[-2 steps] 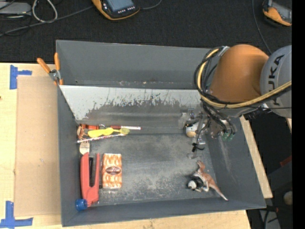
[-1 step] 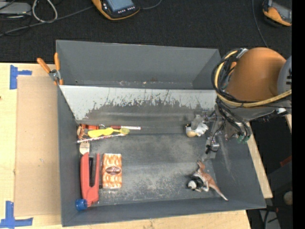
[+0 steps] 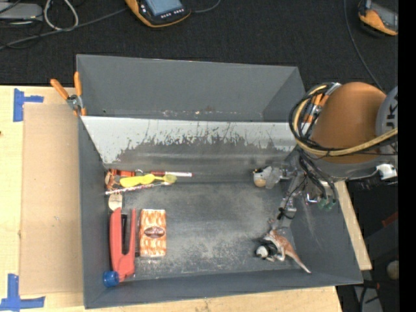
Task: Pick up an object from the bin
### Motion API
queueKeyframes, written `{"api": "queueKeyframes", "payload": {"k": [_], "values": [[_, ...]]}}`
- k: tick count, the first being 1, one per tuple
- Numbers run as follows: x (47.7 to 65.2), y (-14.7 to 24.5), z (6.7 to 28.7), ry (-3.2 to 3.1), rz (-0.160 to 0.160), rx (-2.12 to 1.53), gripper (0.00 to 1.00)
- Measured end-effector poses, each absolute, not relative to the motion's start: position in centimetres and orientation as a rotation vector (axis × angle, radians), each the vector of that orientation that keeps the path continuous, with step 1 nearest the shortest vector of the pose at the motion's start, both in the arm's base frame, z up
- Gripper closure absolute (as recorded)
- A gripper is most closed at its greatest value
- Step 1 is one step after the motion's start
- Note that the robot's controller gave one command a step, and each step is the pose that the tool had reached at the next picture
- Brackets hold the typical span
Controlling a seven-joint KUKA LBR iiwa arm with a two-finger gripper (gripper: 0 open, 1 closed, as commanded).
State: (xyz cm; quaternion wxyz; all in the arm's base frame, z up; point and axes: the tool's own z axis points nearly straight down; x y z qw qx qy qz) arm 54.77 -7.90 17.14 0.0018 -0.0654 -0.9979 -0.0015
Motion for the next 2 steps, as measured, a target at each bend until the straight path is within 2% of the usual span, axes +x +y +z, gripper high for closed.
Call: {"api": "queueKeyframes", "payload": {"k": [1,2], "values": [[54.3,-13.6,17.6,-3.15,-0.002,-0.084,0.0],[52.3,-14.9,13.9,-3.134,-0.006,-0.23,0.0]]}}
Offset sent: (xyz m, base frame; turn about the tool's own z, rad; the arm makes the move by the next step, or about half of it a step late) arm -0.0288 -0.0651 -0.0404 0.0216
